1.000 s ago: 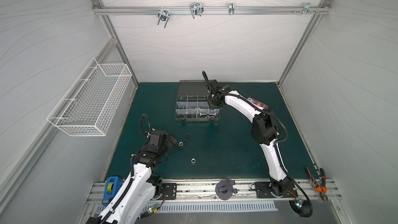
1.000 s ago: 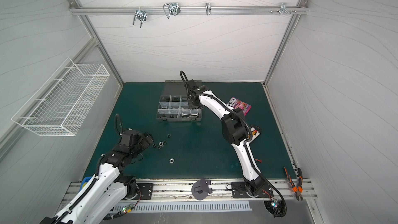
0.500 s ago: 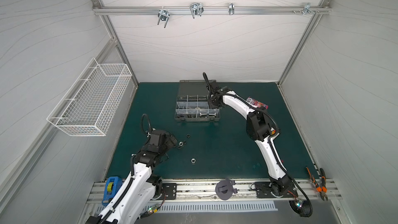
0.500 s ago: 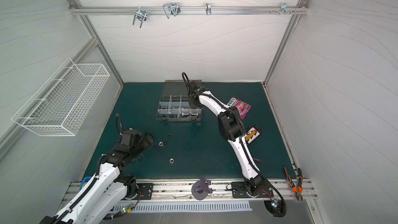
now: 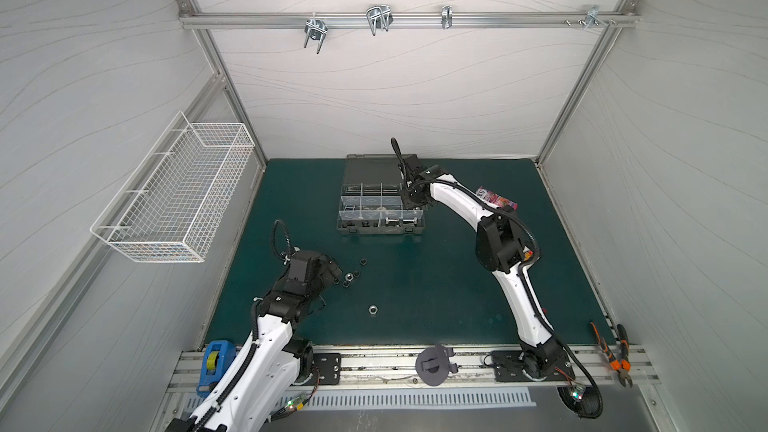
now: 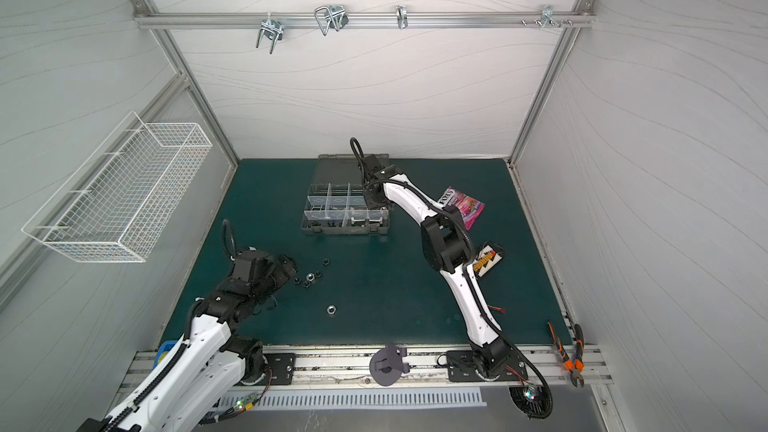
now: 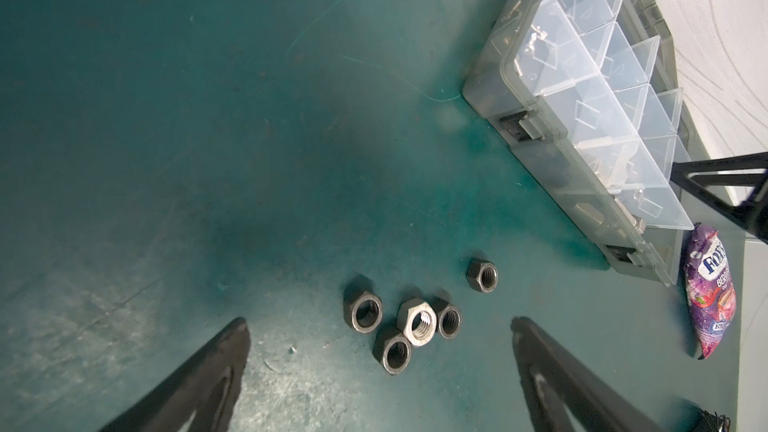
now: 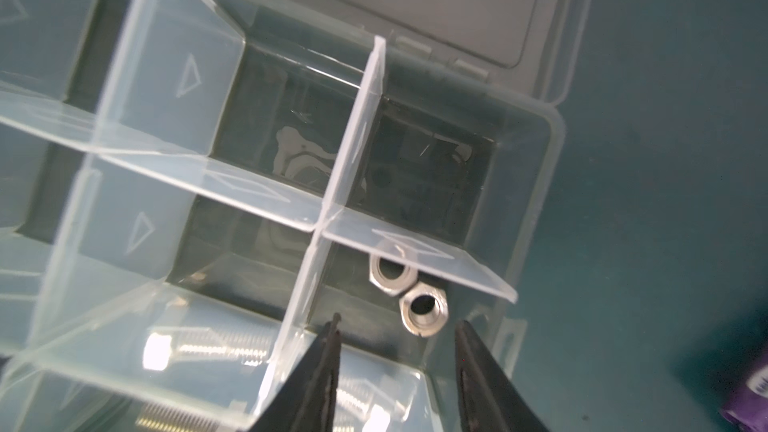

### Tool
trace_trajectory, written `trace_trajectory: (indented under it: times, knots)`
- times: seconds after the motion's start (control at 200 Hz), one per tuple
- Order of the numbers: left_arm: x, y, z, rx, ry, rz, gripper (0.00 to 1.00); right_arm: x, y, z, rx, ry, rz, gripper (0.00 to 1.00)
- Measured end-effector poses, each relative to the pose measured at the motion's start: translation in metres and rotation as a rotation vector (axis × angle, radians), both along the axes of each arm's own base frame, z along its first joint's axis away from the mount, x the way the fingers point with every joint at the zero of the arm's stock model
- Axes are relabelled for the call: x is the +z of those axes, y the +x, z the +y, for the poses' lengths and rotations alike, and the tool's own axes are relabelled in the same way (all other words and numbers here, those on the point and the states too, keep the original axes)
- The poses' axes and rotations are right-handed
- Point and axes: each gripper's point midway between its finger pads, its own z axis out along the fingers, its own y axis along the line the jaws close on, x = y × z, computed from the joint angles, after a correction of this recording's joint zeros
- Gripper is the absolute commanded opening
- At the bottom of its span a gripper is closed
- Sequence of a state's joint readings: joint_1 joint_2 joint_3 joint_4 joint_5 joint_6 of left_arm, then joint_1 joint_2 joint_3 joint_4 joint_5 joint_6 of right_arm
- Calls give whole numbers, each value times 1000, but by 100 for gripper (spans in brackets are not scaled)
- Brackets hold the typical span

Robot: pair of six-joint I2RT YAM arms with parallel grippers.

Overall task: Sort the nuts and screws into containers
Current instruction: 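Move the right gripper back down to the remaining silver nuts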

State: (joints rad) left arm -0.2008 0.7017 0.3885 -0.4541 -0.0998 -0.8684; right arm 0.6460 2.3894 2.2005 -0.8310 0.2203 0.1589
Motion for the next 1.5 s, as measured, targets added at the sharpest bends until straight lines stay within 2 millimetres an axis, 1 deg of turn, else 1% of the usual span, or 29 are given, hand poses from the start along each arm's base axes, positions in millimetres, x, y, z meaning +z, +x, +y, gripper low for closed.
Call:
trace_trajectory:
  times: [0.095, 0.185, 0.23, 0.31, 0.4, 0.445, 0.515, 0.61, 0.68, 0.785, 0.88, 1.065, 1.215, 1.285, 1.5]
  knots:
    - [0, 0, 0, 1, 1, -1, 99, 23, -9, 0, 7, 10, -24, 49]
    - [0, 0, 0, 1, 1, -1, 99, 49, -30, 3, 29, 23, -47, 50]
    - [0, 0, 0, 2, 1, 0, 99, 61, -43, 7, 47, 31, -58, 50]
    - [0, 0, 0, 2, 0, -1, 99, 80, -76, 18, 88, 47, -71, 49]
    - [-1, -1, 1, 5, 3, 0, 99, 87, -114, 34, 145, 57, -64, 49]
    - [-2, -1, 2, 9, 6, 0, 99, 84, -136, 43, 181, 52, -52, 50]
    - [-1, -2, 4, 19, 12, -2, 99, 72, -167, 53, 225, 33, -21, 49]
    - [1, -3, 7, 37, 16, -12, 99, 49, -208, 63, 279, -6, 34, 49]
    - [2, -4, 9, 52, 15, -23, 99, 33, -236, 66, 309, -33, 75, 49]
    - [4, -5, 12, 69, 12, -44, 99, 16, -269, 68, 346, -62, 129, 49]
    - [5, -6, 14, 82, 11, -52, 99, 11, -293, 73, 375, -65, 162, 49]
    - [3, -12, 17, 95, 18, -38, 99, 7, -324, 85, 426, -46, 215, 48]
    - [2, -13, 17, 98, 19, -34, 99, -8, -342, 91, 464, -50, 278, 48]
    - [2, -13, 18, 101, 17, -33, 99, -15, -349, 92, 478, -58, 305, 48]
    - [2, -13, 18, 104, 14, -33, 99, -34, -357, 97, 492, -75, 359, 48]
